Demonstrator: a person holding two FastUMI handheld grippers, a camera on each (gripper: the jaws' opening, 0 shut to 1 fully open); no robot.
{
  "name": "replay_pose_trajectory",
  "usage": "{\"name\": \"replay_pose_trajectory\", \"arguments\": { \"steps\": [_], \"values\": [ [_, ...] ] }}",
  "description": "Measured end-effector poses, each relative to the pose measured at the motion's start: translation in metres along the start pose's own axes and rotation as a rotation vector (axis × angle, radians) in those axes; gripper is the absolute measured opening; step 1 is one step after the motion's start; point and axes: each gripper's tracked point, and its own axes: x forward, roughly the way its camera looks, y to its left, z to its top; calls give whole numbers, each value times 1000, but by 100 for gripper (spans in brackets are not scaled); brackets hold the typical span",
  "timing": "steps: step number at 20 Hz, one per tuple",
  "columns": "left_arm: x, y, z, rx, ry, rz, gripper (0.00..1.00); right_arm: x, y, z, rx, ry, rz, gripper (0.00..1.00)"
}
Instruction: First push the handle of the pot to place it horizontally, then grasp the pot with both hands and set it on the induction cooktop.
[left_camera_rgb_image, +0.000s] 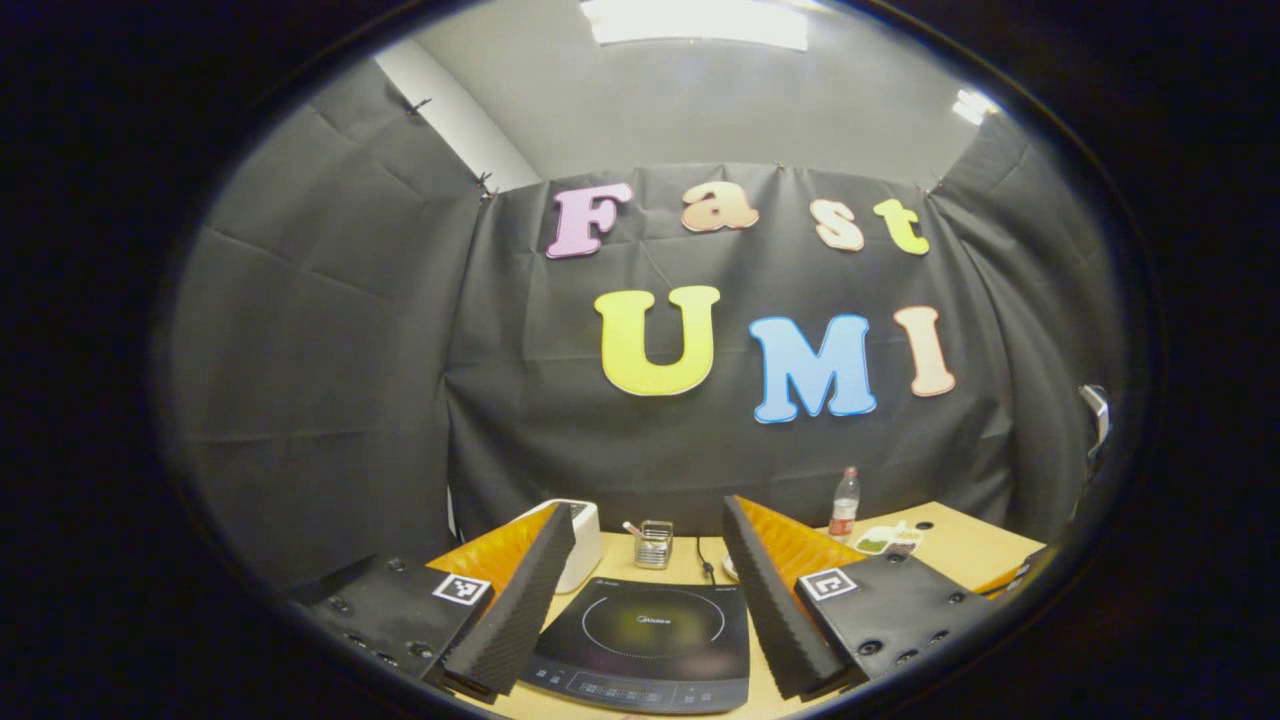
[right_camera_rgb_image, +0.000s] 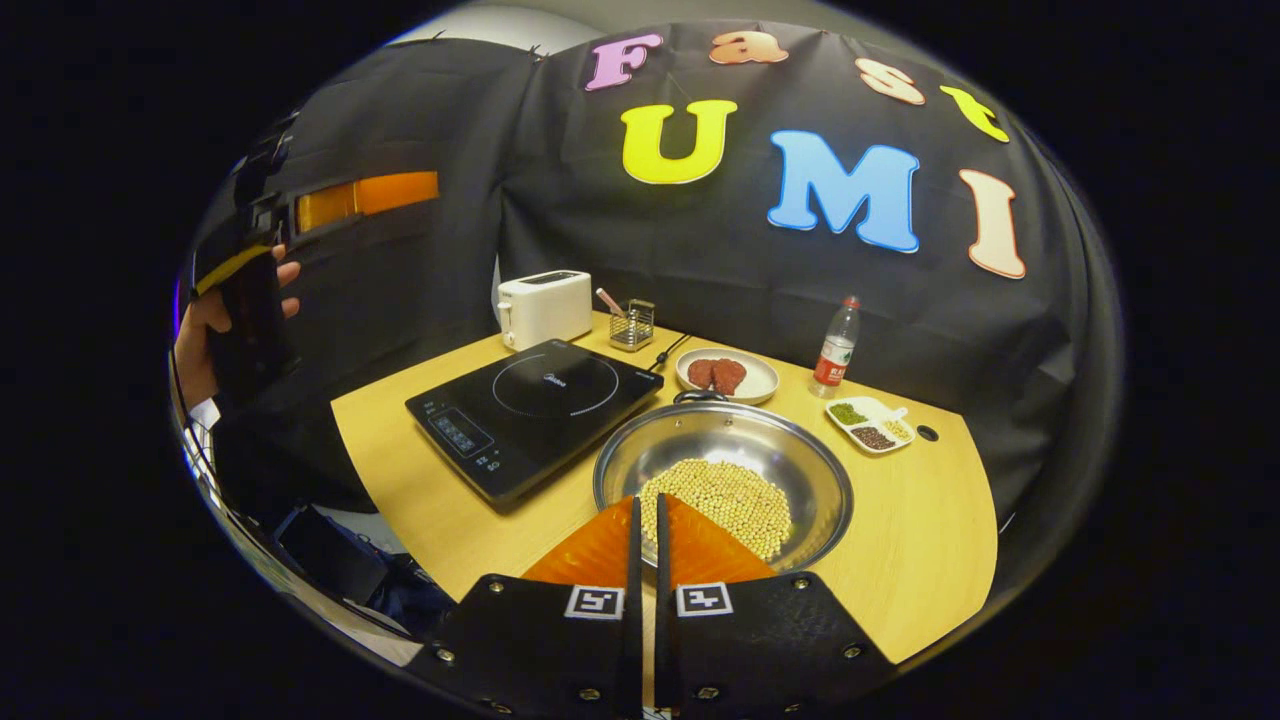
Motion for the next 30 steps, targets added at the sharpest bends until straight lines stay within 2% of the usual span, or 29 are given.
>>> {"name": "replay_pose_trajectory", "arguments": {
  "steps": [2,5,8,13,15,17,18,19,20,22,24,25,26,27,29,30],
  "values": [
    [4,-10,-4,3,12,4,96,8,2,-19,19,44,52,5],
    [9,-20,-9,16,24,18,94,12,1,-43,20,115,116,5],
    [9,-32,-16,45,40,26,95,19,2,-70,50,199,179,5],
    [15,-53,-20,68,51,35,100,30,-13,-97,77,292,214,5],
    [18,-61,-21,64,55,34,96,34,-24,-105,81,314,207,5],
    [21,-68,-24,68,57,36,100,38,-37,-109,84,332,190,5],
    [22,-71,-26,70,59,34,100,39,-39,-110,96,335,197,5],
    [24,-76,-28,72,62,34,96,40,-40,-109,103,335,203,1],
    [27,-79,-29,72,65,33,100,39,-44,-110,98,335,203,1],
    [32,-85,-34,67,71,34,100,38,-55,-113,69,338,191,1],
    [37,-93,-38,59,80,32,100,37,-71,-117,41,351,169,1],
    [41,-96,-40,56,82,31,97,37,-79,-117,38,354,158,1],
    [43,-100,-40,55,83,29,100,37,-87,-119,43,357,148,1],
    [46,-103,-41,56,83,27,96,38,-96,-118,54,356,135,1],
    [49,-112,-47,52,89,19,96,40,-112,-119,76,352,110,1],
    [51,-118,-51,50,96,12,100,42,-121,-119,81,349,94,1]
  ]
}}
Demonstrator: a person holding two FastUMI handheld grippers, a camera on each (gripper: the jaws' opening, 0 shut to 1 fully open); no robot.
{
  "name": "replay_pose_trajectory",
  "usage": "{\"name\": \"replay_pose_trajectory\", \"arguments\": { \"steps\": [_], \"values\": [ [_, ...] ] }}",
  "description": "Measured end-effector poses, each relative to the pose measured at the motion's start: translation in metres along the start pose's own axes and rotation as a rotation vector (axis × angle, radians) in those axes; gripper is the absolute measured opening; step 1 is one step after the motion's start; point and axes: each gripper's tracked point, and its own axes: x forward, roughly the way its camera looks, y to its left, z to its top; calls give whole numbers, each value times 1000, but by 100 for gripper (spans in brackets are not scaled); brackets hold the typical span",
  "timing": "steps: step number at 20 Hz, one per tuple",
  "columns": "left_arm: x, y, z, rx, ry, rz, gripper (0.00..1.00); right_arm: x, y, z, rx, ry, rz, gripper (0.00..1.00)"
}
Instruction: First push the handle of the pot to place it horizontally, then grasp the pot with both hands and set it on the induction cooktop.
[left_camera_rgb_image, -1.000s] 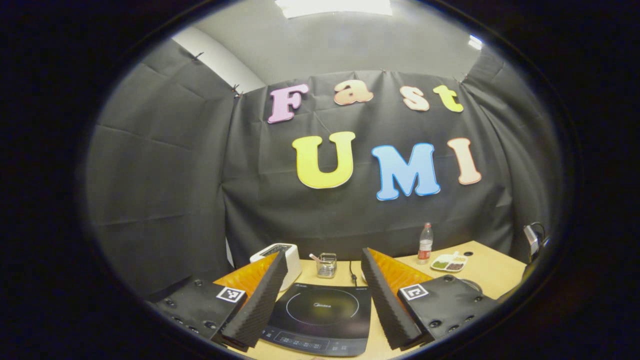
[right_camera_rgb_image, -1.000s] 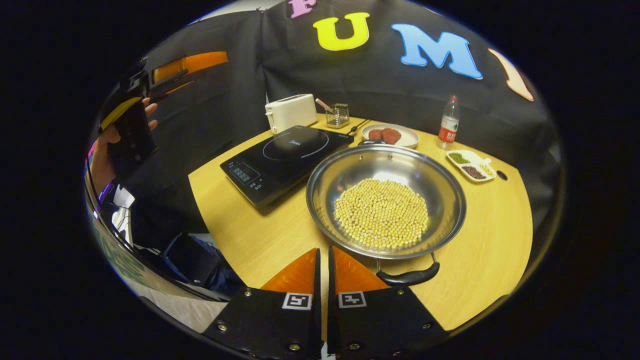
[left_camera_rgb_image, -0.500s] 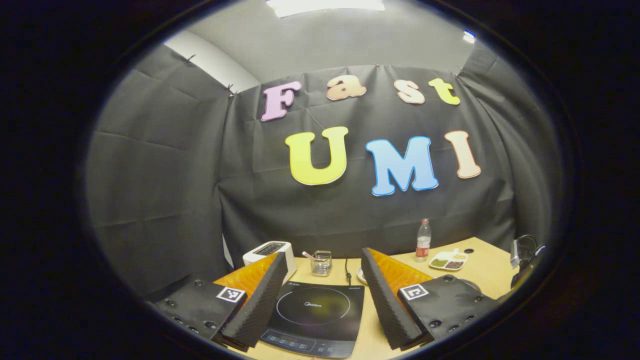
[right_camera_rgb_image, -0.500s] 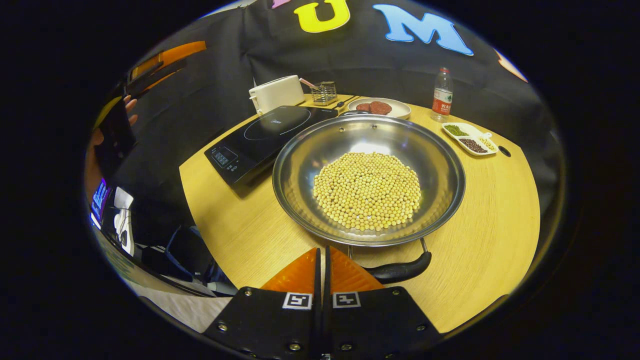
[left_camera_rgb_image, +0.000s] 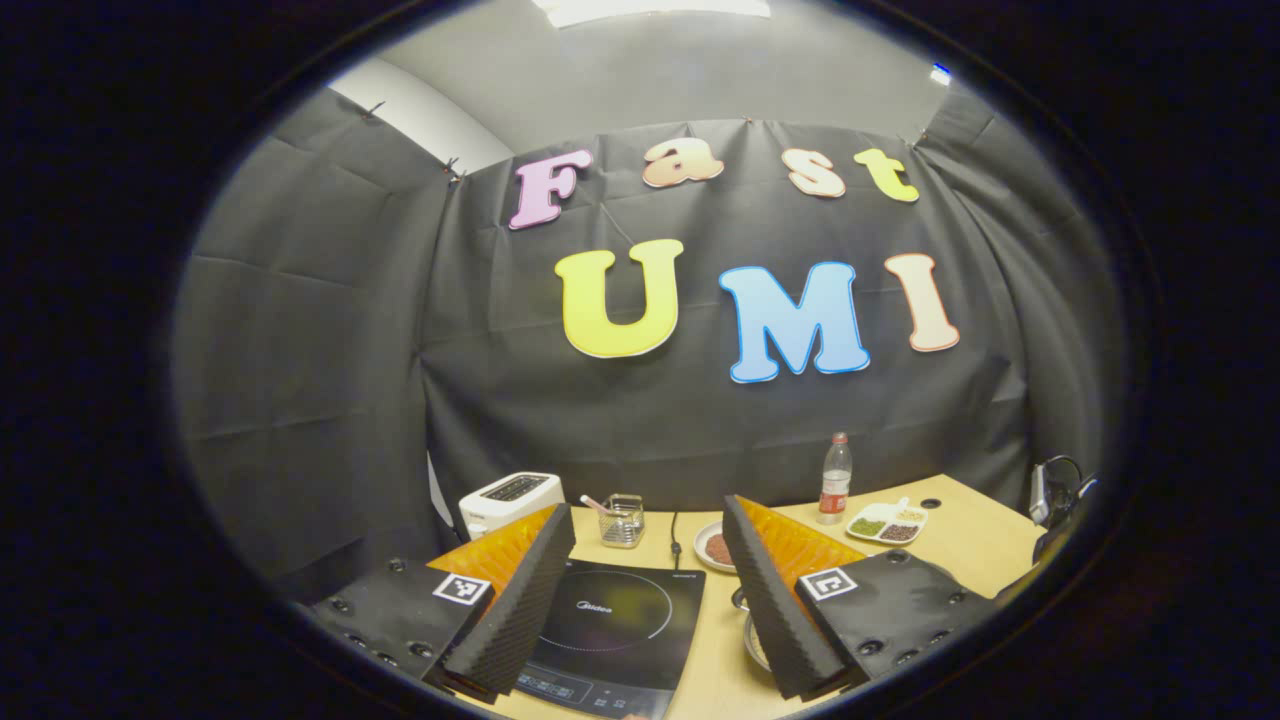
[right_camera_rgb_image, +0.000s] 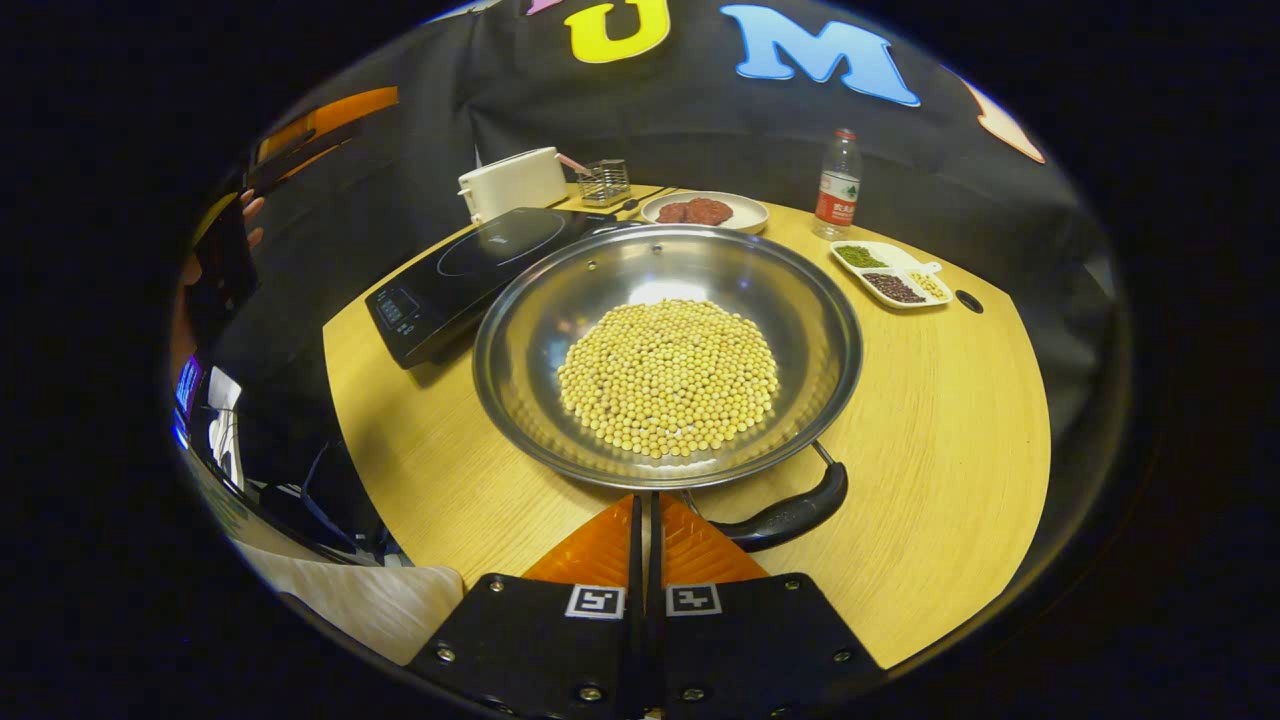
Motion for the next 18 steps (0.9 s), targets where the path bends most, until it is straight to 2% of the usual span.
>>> {"name": "replay_pose_trajectory", "arguments": {
  "steps": [2,3,6,10,11,14,15,16,17,18],
  "values": [
    [5,-10,-6,6,15,-10,96,1,-17,2,9,-5,-25,1],
    [8,-14,-9,10,19,-13,100,2,-24,3,13,-8,-34,1],
    [15,-28,-15,9,29,-24,96,5,-45,6,35,-9,-52,1],
    [20,-43,-29,13,55,-30,97,10,-72,9,29,-8,-87,1],
    [21,-46,-32,16,63,-33,100,10,-78,14,32,-16,-96,1],
    [26,-54,-43,26,80,-37,100,16,-97,24,67,-39,-135,1],
    [27,-57,-46,28,87,-39,97,19,-102,28,80,-49,-149,1],
    [29,-60,-50,30,94,-43,100,19,-107,31,92,-60,-163,1],
    [30,-62,-55,30,100,-47,94,19,-112,36,104,-76,-178,1],
    [31,-64,-58,27,105,-53,94,18,-117,39,117,-96,-196,1]
  ]
}}
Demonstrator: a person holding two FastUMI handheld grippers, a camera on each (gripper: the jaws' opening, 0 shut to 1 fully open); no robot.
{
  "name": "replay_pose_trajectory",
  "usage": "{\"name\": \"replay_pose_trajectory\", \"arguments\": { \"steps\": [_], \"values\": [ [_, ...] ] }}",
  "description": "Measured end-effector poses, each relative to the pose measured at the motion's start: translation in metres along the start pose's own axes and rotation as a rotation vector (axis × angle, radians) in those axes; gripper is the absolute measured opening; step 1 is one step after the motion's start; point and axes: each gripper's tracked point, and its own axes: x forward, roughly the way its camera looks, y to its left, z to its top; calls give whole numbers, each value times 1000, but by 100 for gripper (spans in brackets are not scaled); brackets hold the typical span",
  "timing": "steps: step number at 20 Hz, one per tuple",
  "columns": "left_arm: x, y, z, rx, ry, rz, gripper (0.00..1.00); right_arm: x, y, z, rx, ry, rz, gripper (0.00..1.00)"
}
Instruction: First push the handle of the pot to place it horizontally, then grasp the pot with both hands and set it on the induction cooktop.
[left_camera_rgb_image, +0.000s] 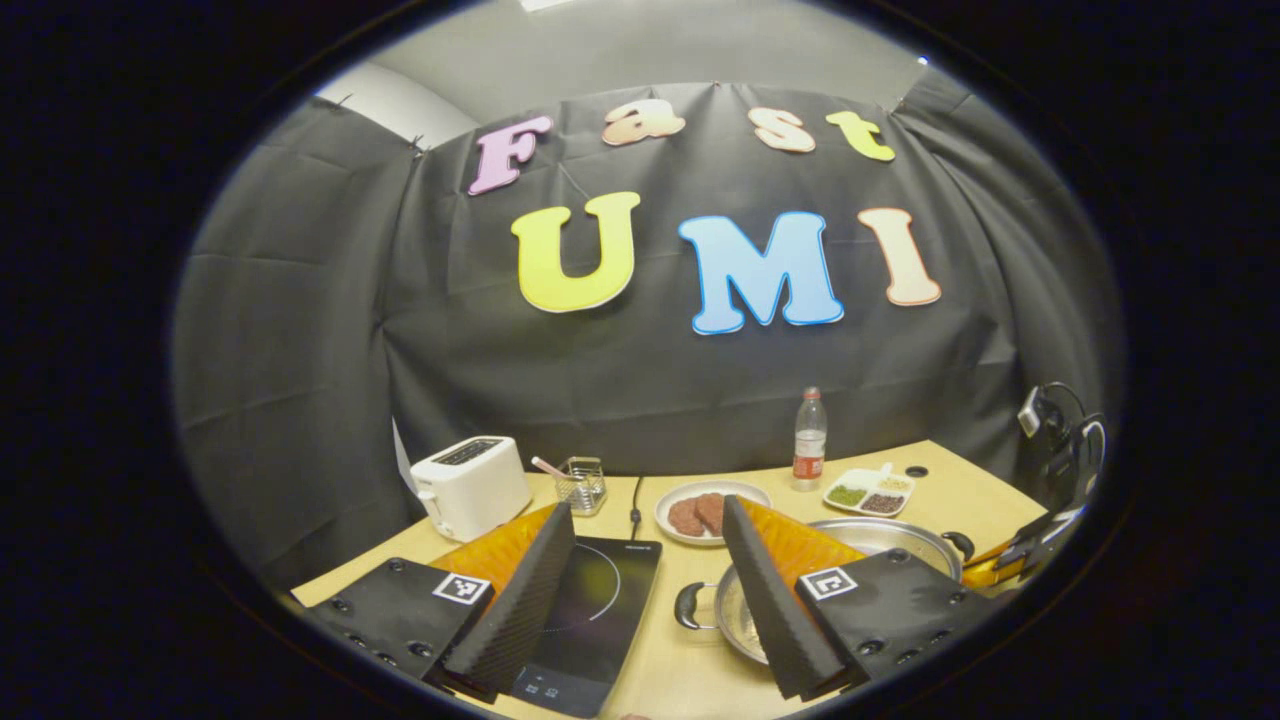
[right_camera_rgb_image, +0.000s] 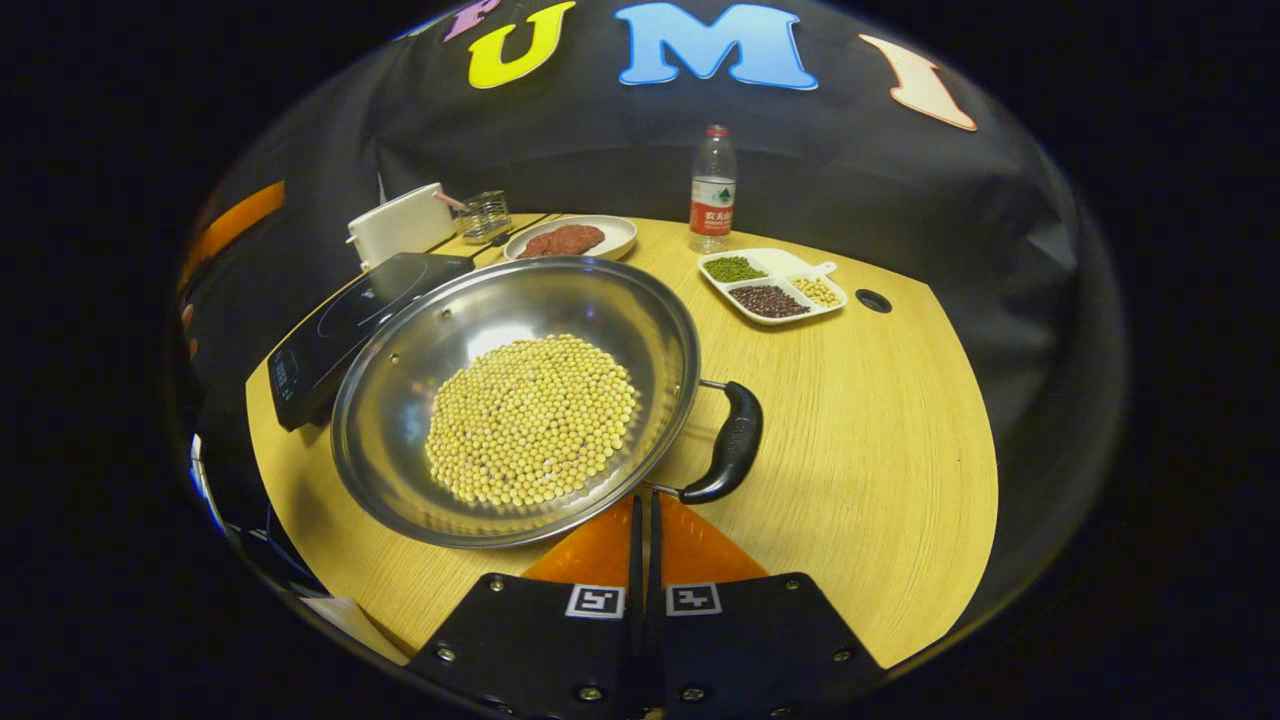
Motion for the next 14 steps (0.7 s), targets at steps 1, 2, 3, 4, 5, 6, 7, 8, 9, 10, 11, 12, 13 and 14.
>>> {"name": "replay_pose_trajectory", "arguments": {
  "steps": [1,2,3,4,5,6,7,8,9,10,11,12,13,14],
  "values": [
    [2,-3,-5,-1,10,-8,97,-1,-5,3,13,-14,-21,1],
    [5,-5,-11,0,18,-13,94,-3,-9,9,29,-43,-41,1],
    [9,-7,-16,2,26,-19,96,-8,-17,17,46,-78,-71,1],
    [12,-8,-22,5,36,-26,96,-13,-21,24,71,-112,-90,1],
    [16,-9,-26,8,44,-33,95,-21,-24,34,102,-153,-101,6],
    [19,-11,-30,10,49,-43,91,-25,-26,43,132,-193,-108,12],
    [23,-14,-35,11,62,-56,91,-30,-28,52,159,-229,-115,39],
    [27,-16,-42,12,73,-68,95,-36,-31,58,180,-260,-130,67],
    [32,-19,-47,9,88,-80,91,-39,-34,63,196,-286,-147,94],
    [36,-21,-54,6,106,-92,91,-38,-35,66,205,-298,-154,100],
    [42,-23,-60,3,119,-99,91,-37,-35,67,213,-304,-162,100],
    [46,-25,-67,-2,137,-110,92,-35,-34,66,216,-303,-166,100],
    [51,-26,-73,-5,152,-115,94,-33,-34,66,217,-303,-172,100],
    [57,-28,-81,-10,172,-123,95,-30,-33,66,216,-300,-176,100]
  ]
}}
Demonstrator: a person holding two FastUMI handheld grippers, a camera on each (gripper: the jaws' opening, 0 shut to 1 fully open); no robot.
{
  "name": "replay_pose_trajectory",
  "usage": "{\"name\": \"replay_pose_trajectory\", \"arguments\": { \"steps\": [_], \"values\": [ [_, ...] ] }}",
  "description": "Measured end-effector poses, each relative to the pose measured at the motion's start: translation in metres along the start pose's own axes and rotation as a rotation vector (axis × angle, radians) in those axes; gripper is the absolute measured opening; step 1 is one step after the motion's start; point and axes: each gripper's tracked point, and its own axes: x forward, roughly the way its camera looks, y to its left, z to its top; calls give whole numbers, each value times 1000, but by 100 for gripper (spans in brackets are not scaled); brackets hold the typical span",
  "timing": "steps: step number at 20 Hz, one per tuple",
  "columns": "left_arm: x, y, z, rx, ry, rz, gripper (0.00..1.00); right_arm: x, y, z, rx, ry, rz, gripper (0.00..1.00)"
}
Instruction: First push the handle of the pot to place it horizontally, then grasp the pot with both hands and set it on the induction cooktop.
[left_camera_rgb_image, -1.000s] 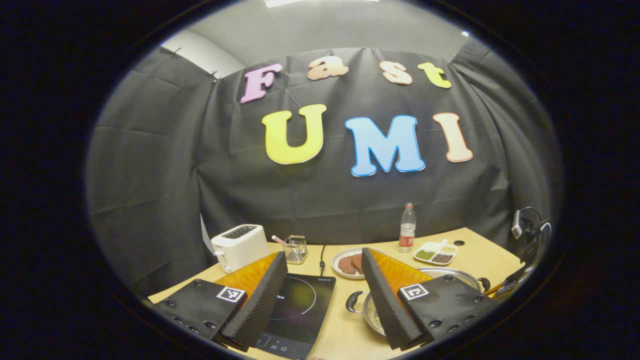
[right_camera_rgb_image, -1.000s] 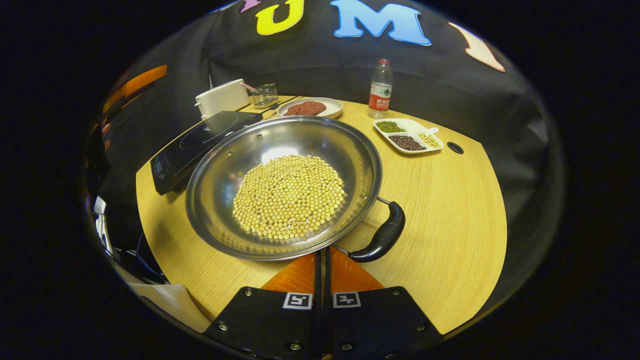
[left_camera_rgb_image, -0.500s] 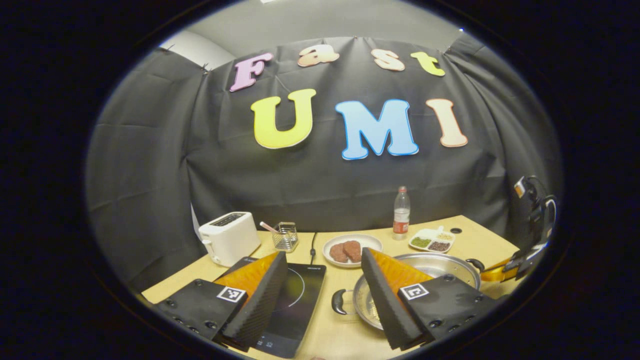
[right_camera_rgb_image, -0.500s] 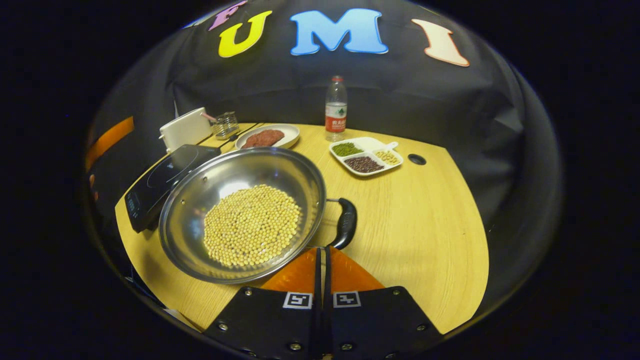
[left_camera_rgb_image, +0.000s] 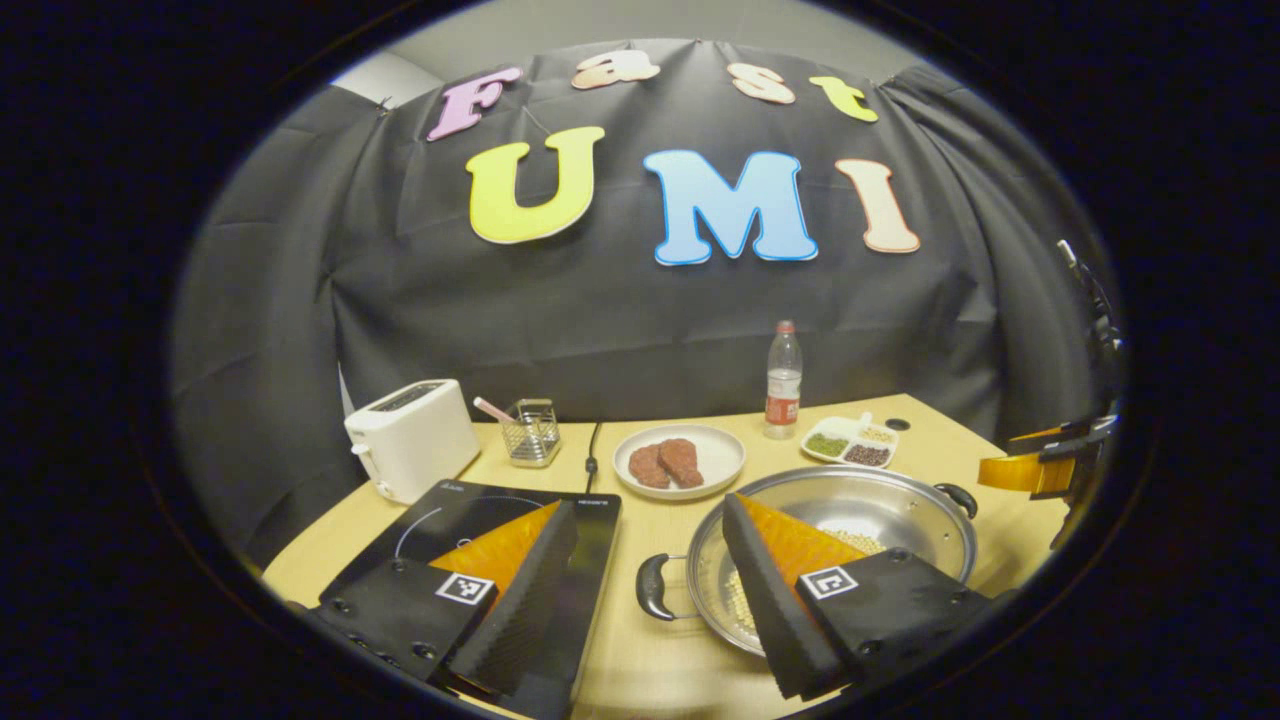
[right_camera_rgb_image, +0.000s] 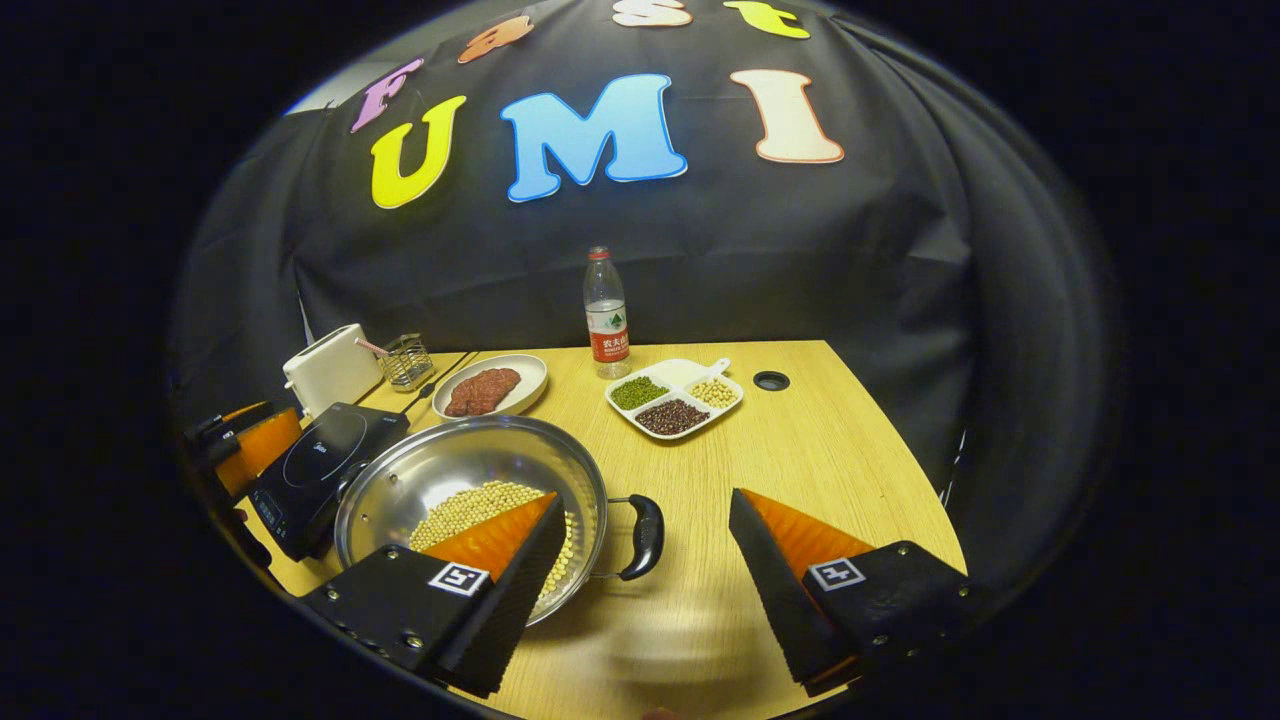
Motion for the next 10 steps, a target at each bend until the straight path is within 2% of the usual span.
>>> {"name": "replay_pose_trajectory", "arguments": {
  "steps": [3,4,5,7,9,10],
  "values": [
    [22,-5,-22,0,63,-29,96,8,8,-4,-5,11,6,100],
    [29,-7,-29,3,80,-38,92,11,9,-7,-8,17,4,100],
    [34,-9,-36,0,100,-47,100,15,10,-8,-7,25,5,100],
    [43,-12,-50,-9,143,-60,100,20,15,-14,-3,47,14,100],
    [50,-13,-63,-11,177,-64,92,27,15,-19,-17,61,11,100],
    [53,-13,-71,-13,200,-64,96,30,17,-23,-22,73,14,100]
  ]
}}
